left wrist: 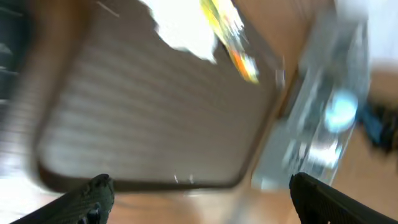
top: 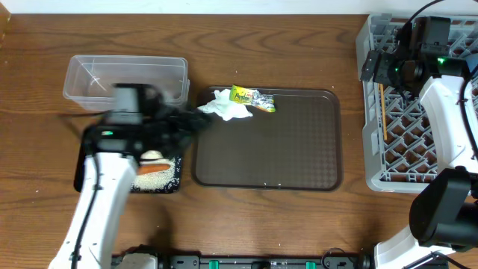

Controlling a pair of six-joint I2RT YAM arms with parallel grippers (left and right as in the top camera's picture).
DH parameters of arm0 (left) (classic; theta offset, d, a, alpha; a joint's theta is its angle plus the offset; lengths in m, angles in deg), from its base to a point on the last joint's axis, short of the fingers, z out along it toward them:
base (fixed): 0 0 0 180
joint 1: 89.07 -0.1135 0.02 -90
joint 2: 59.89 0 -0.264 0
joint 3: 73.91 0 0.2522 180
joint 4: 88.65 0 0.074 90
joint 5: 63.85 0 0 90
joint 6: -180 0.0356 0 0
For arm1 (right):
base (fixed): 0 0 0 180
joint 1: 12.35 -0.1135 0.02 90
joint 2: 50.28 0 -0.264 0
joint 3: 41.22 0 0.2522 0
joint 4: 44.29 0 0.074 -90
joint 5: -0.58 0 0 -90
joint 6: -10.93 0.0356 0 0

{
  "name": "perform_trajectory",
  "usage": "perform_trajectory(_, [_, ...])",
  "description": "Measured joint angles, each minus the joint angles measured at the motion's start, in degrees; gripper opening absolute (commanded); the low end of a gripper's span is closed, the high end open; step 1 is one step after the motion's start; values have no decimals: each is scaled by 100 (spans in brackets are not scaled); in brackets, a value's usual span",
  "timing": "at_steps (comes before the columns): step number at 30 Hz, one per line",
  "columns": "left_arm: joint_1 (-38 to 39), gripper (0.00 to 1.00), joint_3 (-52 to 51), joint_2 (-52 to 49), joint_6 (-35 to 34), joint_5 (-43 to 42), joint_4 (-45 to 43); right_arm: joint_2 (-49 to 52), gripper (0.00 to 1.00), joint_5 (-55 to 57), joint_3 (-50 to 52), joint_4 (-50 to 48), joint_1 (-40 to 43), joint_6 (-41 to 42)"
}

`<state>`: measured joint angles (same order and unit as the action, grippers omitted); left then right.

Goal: Sort waste into correct bins and load items into the dishwasher rack
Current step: 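Grasp the Pandan cake wrapper with the left gripper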

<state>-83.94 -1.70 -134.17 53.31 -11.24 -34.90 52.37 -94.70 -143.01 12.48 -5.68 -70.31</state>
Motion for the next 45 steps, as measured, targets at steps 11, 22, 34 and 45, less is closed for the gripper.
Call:
perform_trajectory(11, [2271,98,3781,-1537,463,2459,2824,0,99,4,-9,2,0,0])
perform_trajectory(22, [2509,98,4614,-4039,208,2900,2153,0,99,17,-9,-2,0,0])
perform_trajectory(34, [2516,99,4614,-4876,-2065,2872,970,-2,99,17,-9,0,0,0])
perform_trajectory(45, [2542,86,4614,-5359,-3088,2872,229,-2,99,17,-9,0,0,0])
